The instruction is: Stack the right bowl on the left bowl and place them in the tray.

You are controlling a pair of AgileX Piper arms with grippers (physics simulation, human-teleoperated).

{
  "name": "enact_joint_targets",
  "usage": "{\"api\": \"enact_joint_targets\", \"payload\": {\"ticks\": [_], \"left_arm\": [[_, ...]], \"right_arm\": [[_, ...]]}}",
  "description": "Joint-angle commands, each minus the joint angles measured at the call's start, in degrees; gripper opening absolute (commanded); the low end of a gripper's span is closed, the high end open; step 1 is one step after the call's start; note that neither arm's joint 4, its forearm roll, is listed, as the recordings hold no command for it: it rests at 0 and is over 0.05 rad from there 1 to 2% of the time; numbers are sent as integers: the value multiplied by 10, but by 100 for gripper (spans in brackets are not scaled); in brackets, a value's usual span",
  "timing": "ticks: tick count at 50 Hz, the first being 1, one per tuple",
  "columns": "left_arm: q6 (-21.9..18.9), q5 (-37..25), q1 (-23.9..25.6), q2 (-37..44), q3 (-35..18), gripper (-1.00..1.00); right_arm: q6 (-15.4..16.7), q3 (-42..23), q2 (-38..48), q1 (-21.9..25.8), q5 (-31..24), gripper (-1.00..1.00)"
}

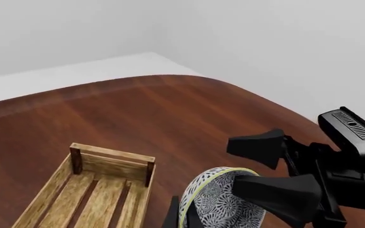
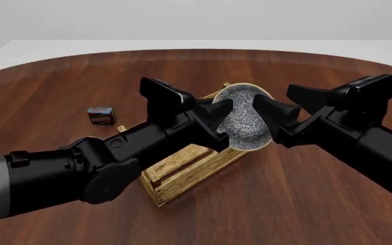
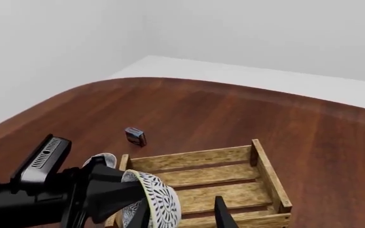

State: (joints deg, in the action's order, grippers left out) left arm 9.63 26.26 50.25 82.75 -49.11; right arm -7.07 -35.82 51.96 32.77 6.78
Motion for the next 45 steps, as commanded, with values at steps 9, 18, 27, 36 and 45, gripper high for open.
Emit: {"api": "enact_joint_targets", "payload": {"ticks": [9,18,27,36,45], "left_arm": [[-12,-5,-39,28,-39,-100],[-21,-10,-55,31,-49,-100],[-23,-12,-65,30,-50,-100],[-35,-21,-90,16,-40,-100],[-48,-33,-113,-30,-11,-100]], "right_arm": [[-3,0,-8,8,-3,100],[-4,1,-12,9,-5,100],[-5,1,-14,8,-7,100],[-3,1,-18,6,-8,100],[-1,1,-20,6,-10,100]]}}
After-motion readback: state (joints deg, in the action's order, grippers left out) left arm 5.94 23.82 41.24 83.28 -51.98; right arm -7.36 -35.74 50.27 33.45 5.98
